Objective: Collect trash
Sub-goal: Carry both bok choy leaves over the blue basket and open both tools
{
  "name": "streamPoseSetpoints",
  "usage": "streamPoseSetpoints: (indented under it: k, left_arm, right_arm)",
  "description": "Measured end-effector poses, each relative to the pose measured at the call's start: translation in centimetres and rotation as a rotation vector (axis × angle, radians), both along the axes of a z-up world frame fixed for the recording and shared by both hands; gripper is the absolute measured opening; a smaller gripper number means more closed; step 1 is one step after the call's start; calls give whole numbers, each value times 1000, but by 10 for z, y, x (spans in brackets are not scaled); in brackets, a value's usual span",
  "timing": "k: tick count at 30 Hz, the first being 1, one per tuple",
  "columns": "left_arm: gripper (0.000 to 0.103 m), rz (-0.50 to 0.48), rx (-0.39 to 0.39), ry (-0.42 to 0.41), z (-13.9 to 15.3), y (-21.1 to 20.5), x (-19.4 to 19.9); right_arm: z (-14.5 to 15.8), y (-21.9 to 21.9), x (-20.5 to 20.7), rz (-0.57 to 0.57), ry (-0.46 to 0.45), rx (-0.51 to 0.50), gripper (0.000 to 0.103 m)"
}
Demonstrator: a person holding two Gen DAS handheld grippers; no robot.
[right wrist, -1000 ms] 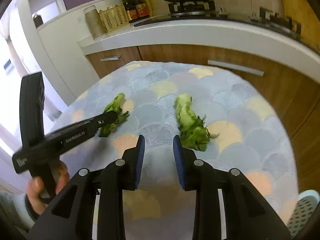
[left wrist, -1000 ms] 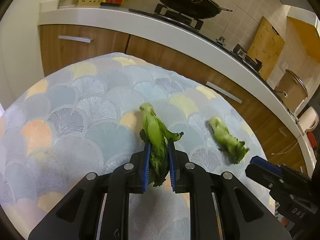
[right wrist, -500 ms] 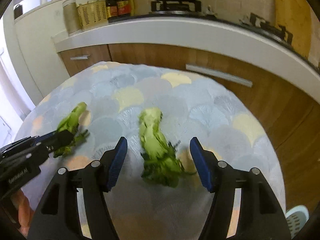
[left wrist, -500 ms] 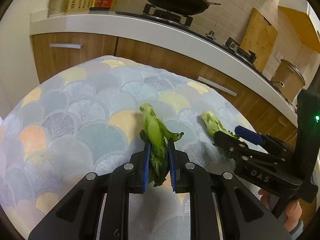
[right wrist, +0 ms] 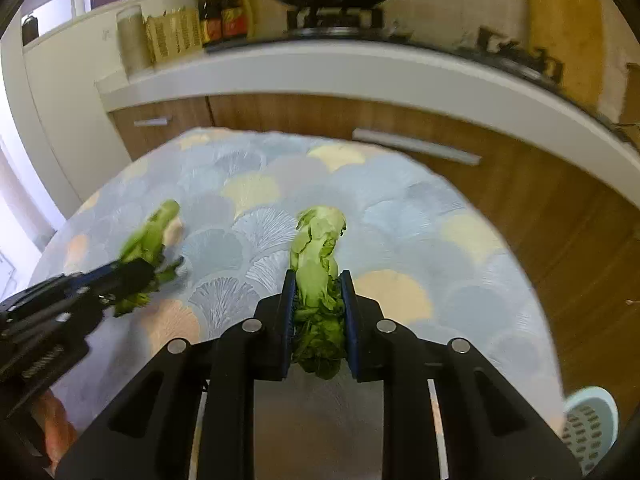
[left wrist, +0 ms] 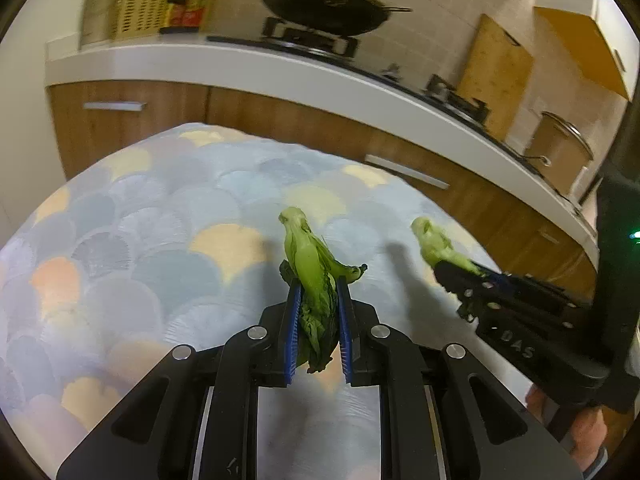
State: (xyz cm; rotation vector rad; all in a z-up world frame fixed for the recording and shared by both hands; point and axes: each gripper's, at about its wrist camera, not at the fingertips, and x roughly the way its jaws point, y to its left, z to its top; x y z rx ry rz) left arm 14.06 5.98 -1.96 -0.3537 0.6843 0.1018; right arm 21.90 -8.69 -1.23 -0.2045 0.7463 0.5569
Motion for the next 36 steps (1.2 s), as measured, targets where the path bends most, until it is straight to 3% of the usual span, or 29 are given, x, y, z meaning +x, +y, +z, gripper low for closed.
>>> streamPoseSetpoints:
  k: [7, 19, 29, 36]
  left_arm:
    - [15, -155, 7, -72, 28, -48, -14]
    - [15, -399, -29, -129, 56, -152, -29]
    - [15, -566, 36, -132, 50, -248, -35]
    - [16, -674, -8, -46, 21, -292, -19]
  right_arm:
    - [45, -56, -38, -103, -68, 81, 18]
    - [79, -173, -96, -326, -133, 141, 18]
    - [60, -274, -123, -527, -104, 149, 18]
    - [28, -317, -129, -627, -30, 158, 18]
